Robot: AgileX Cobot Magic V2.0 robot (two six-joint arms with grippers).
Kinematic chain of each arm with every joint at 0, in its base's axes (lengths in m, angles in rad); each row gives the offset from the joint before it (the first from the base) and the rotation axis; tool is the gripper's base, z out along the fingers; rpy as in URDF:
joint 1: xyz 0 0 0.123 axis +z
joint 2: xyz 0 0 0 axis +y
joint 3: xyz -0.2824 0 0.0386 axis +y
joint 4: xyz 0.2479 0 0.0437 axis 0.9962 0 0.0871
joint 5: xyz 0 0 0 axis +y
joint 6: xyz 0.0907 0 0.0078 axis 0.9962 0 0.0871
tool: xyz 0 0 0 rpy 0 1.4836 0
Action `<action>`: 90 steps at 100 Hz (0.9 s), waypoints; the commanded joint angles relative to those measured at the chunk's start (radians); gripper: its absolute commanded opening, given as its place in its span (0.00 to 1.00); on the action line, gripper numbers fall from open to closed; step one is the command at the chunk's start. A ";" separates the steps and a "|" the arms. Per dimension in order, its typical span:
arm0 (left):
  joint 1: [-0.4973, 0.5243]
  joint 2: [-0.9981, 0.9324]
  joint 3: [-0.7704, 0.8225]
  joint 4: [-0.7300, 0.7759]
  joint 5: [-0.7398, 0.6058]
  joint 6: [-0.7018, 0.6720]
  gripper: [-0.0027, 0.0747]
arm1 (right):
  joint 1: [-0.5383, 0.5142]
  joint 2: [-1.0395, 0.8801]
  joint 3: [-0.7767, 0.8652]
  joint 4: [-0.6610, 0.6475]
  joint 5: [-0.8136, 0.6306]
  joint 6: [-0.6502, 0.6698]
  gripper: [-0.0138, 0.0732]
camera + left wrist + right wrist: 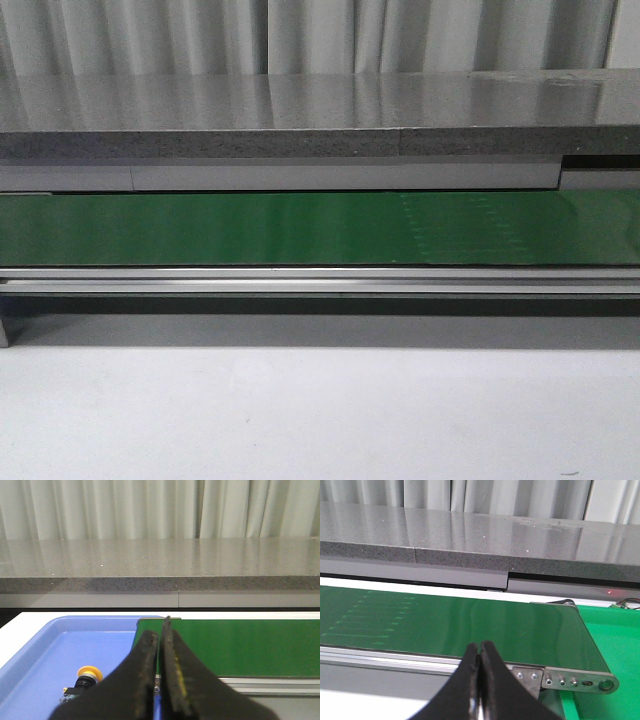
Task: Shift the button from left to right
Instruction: 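Move the left gripper down toward the yellow-capped button in the blue tray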
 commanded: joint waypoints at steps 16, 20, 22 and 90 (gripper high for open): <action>-0.008 -0.036 0.041 -0.002 -0.084 -0.011 0.04 | 0.001 -0.015 0.001 -0.005 -0.083 0.000 0.08; -0.008 -0.036 0.041 -0.002 -0.084 -0.011 0.04 | 0.001 -0.015 0.001 -0.005 -0.083 0.000 0.08; -0.008 -0.036 0.041 -0.002 -0.084 -0.011 0.04 | 0.001 -0.015 0.001 -0.005 -0.083 0.000 0.08; -0.008 0.118 -0.236 -0.053 0.136 -0.011 0.04 | 0.001 -0.015 0.001 -0.005 -0.083 0.000 0.08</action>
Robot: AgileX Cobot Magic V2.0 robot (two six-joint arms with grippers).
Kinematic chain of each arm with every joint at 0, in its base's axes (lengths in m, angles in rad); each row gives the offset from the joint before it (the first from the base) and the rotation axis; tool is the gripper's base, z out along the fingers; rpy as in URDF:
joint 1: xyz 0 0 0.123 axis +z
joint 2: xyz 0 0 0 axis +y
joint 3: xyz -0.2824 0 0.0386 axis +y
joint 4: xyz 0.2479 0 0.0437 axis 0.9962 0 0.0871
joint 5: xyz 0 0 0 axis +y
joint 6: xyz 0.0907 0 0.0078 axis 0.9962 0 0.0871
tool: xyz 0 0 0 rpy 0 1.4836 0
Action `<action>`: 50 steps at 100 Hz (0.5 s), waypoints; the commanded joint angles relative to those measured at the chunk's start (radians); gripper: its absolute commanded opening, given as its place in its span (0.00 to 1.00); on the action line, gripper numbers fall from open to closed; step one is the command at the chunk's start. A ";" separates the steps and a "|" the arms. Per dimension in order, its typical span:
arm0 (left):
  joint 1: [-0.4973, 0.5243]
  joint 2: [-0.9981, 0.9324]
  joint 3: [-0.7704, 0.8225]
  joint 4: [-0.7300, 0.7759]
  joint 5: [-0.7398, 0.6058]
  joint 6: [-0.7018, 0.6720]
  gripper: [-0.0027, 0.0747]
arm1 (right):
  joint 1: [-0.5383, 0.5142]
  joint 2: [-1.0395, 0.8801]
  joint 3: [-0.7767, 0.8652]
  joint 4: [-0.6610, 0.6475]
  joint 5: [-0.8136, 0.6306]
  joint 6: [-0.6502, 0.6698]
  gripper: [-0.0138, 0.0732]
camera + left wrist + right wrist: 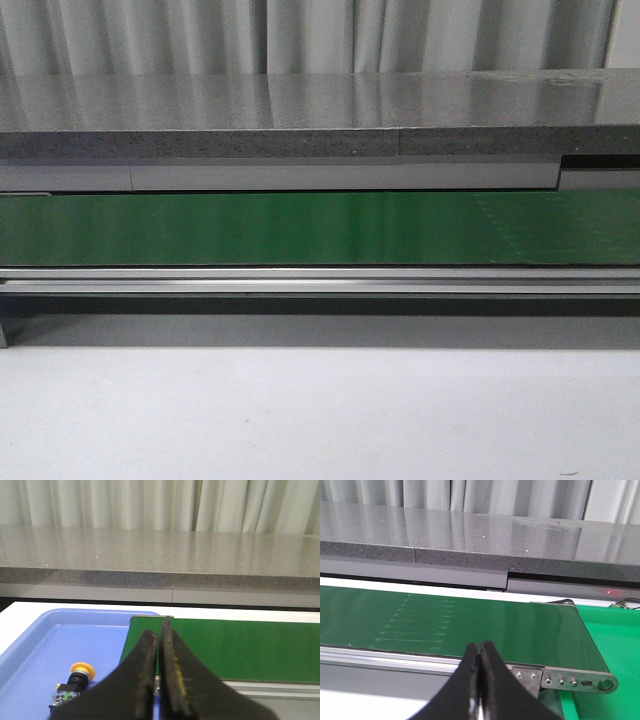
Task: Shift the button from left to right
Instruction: 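Move the left gripper down toward the yellow-capped button in the blue tray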
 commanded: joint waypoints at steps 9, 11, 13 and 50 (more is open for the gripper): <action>-0.008 0.161 -0.215 -0.009 0.130 -0.011 0.04 | 0.001 -0.015 0.001 -0.005 -0.083 0.000 0.08; -0.008 0.185 -0.231 -0.006 0.158 -0.011 0.04 | 0.001 -0.015 0.001 -0.005 -0.083 0.000 0.08; -0.008 0.210 -0.254 -0.004 0.186 -0.011 0.04 | 0.001 -0.015 0.001 -0.005 -0.083 0.000 0.08; -0.008 0.608 -0.492 -0.022 0.388 -0.011 0.04 | 0.001 -0.015 0.001 -0.005 -0.083 0.000 0.08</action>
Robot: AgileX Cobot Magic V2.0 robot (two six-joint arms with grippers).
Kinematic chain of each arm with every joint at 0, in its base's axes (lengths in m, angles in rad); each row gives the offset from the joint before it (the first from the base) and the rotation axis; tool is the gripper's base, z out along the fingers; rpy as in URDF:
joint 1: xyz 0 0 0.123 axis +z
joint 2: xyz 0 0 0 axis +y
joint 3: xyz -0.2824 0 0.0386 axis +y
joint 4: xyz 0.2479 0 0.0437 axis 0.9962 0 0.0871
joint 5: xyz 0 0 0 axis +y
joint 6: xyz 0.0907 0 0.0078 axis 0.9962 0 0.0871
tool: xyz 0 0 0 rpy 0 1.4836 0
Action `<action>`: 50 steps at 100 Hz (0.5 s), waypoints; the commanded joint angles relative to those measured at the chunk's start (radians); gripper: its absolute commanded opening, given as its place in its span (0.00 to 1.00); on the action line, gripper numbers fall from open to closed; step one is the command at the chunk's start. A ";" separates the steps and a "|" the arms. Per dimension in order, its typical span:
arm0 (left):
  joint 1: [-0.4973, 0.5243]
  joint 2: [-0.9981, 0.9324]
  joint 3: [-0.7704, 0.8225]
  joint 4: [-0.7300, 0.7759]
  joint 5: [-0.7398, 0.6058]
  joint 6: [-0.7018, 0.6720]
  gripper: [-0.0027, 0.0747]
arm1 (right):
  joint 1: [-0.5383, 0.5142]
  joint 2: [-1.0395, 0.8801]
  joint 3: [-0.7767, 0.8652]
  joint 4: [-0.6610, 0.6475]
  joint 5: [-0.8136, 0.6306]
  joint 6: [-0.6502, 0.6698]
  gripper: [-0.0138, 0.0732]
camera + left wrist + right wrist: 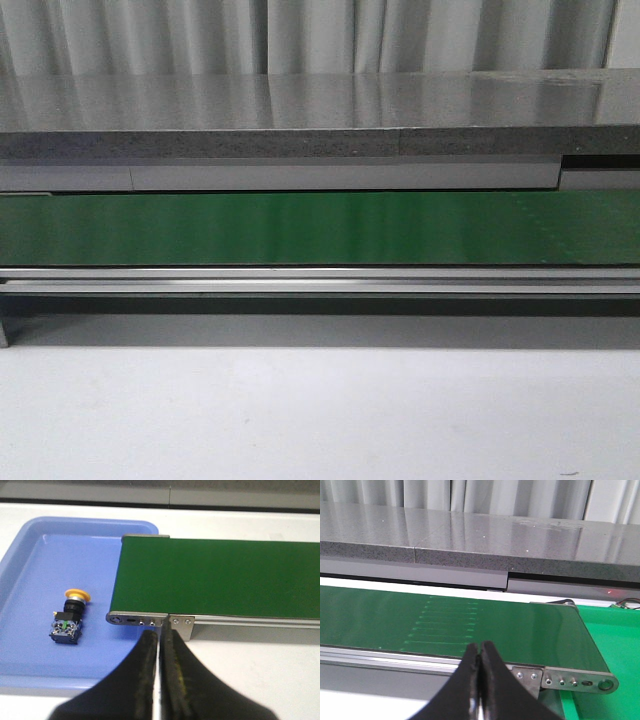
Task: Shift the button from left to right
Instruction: 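Move the left gripper down toward the yellow-capped button in the blue tray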
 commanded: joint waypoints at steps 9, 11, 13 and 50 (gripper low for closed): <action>-0.008 0.122 -0.047 -0.044 -0.035 -0.011 0.04 | 0.001 -0.015 0.001 -0.005 -0.083 0.000 0.08; -0.008 0.132 -0.047 -0.052 -0.028 -0.011 0.04 | 0.001 -0.015 0.001 -0.005 -0.083 0.000 0.08; -0.008 0.141 -0.047 -0.057 -0.026 -0.011 0.04 | 0.001 -0.015 0.001 -0.005 -0.083 0.000 0.08; -0.008 0.187 -0.047 -0.069 -0.024 -0.011 0.04 | 0.001 -0.015 0.001 -0.005 -0.083 0.000 0.08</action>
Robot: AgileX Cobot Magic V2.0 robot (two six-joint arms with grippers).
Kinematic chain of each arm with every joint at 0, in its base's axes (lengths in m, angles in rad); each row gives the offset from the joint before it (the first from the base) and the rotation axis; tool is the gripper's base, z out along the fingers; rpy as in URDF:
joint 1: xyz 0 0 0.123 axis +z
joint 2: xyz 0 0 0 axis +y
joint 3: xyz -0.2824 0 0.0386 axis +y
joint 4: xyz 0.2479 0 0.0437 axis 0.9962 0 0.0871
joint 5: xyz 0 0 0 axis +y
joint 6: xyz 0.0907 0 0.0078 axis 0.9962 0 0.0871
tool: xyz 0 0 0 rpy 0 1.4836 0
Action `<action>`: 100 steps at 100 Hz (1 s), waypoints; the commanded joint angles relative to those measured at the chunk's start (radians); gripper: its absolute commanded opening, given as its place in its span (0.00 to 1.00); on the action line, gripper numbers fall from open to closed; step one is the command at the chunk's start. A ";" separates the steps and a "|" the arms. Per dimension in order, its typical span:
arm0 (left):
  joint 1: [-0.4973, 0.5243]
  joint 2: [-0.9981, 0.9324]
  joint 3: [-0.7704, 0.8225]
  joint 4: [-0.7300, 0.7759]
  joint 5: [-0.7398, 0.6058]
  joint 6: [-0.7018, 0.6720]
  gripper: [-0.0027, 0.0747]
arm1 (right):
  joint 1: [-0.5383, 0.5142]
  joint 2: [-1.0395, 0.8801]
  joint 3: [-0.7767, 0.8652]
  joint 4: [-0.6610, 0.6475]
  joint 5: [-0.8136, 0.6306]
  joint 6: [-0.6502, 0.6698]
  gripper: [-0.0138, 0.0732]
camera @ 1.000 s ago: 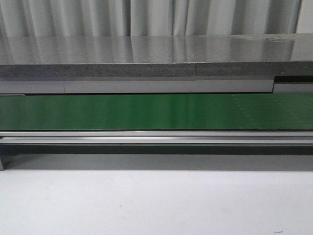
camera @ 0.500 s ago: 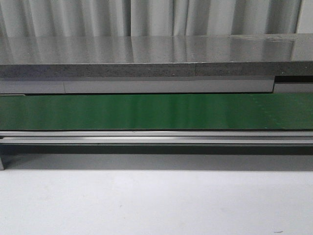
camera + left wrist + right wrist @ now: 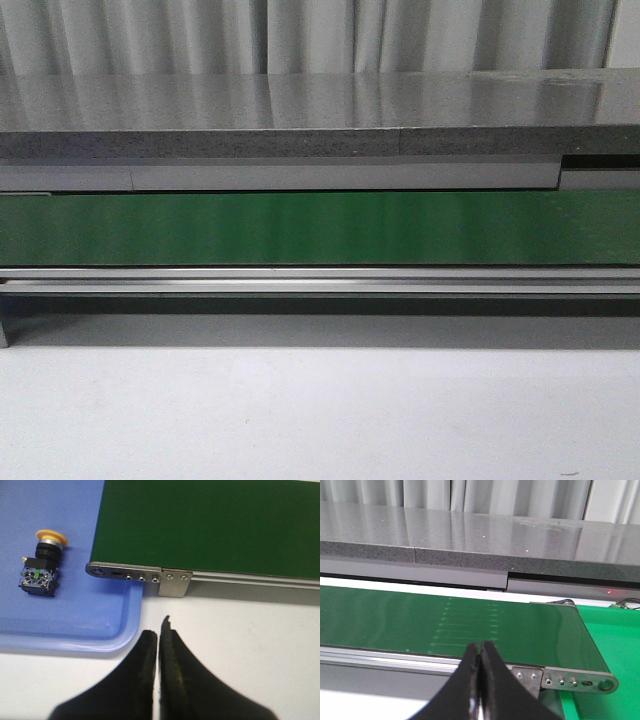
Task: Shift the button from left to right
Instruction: 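Move the left gripper down toward the yellow-capped button in the blue tray, then grasp the yellow-capped button's black body with the left gripper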
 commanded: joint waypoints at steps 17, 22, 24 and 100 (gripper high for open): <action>-0.008 0.002 -0.037 -0.014 -0.049 0.013 0.17 | 0.001 -0.015 0.001 -0.005 -0.083 0.000 0.08; -0.008 0.002 -0.037 -0.014 -0.045 0.034 0.28 | 0.001 -0.015 0.001 -0.005 -0.083 0.000 0.08; -0.008 0.002 -0.037 -0.014 -0.043 0.036 0.34 | 0.001 -0.015 0.001 -0.005 -0.083 0.000 0.08; 0.004 0.002 -0.060 -0.039 -0.056 0.015 0.87 | 0.001 -0.015 0.001 -0.005 -0.083 0.000 0.08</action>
